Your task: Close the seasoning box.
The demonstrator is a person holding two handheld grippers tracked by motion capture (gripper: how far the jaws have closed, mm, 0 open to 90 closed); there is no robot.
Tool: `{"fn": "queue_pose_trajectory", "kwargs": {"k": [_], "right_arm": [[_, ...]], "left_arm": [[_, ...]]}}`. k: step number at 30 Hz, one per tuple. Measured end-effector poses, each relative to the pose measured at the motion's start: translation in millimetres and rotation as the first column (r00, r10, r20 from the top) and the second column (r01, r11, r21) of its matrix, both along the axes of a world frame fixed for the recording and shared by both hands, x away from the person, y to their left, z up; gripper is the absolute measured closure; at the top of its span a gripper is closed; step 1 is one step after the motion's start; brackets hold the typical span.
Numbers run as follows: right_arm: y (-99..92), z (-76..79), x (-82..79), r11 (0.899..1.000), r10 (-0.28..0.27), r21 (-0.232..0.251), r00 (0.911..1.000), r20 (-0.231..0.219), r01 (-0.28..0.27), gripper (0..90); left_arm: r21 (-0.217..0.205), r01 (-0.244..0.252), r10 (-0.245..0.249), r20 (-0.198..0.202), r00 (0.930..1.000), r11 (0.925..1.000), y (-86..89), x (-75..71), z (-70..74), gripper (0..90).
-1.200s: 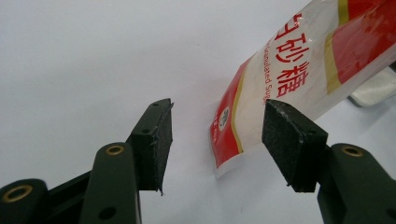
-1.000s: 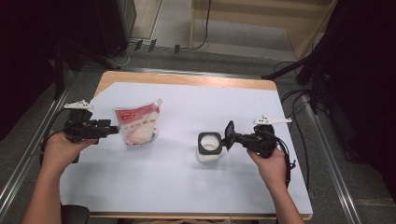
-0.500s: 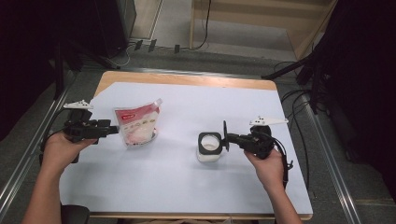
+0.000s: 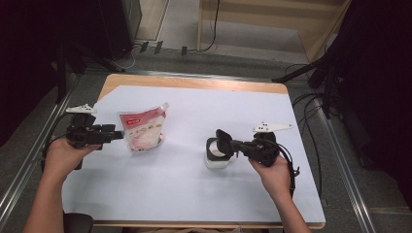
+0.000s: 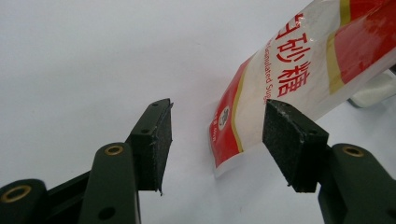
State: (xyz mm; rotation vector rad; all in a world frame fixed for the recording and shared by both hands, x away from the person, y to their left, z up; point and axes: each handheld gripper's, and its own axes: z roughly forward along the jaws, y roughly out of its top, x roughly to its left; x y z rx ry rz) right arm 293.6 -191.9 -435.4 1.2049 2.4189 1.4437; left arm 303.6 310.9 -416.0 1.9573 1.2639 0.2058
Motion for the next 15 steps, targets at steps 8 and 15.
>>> {"fn": "queue_pose_trajectory", "kwargs": {"k": [8, 15], "right_arm": [[10.0, -2.7, -1.8, 0.999, 0.030, -0.025, 0.9996, -0.001, -0.030, 90.0], [15.9, -4.3, -3.2, 0.998, 0.045, -0.032, 0.9989, -0.009, -0.046, 90.0]], "left_arm": [[0.001, 0.006, -0.006, -0.003, 1.0000, 1.0000, 1.0, 0.8, -0.7, 42.9], [0.003, 0.003, -0.003, -0.005, 1.0000, 1.0000, 0.8, 0.8, -1.3, 42.7]]}}
